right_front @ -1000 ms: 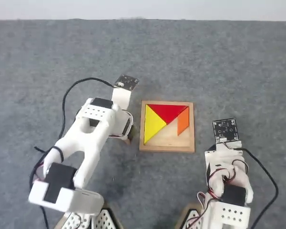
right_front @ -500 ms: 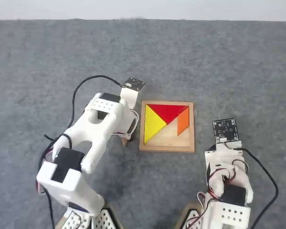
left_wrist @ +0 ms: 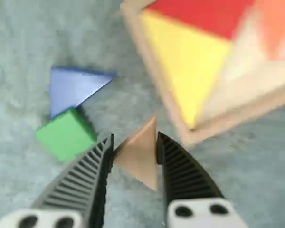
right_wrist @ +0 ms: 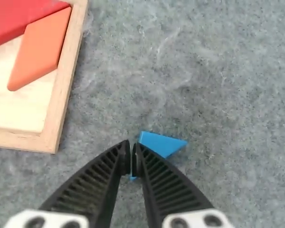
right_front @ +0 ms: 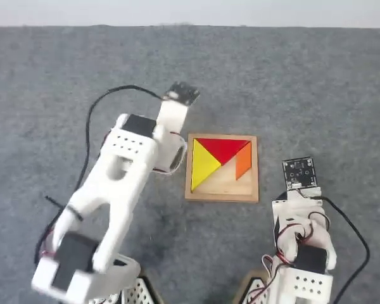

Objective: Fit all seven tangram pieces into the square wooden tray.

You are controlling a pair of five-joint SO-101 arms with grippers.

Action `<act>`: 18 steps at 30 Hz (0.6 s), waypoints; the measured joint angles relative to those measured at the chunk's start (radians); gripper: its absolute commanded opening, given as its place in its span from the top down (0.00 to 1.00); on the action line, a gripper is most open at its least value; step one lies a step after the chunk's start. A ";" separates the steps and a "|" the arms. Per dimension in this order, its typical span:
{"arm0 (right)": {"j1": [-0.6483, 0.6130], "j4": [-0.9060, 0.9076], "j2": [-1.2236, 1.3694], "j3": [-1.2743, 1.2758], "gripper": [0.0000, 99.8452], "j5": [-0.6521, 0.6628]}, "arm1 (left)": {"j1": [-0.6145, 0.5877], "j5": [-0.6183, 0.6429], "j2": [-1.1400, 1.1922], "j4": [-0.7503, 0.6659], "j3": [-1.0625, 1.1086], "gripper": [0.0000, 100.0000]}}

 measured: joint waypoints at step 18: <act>0.000 0.000 0.000 0.000 0.98 0.000 | 0.338 0.252 0.183 -0.282 -0.046 0.99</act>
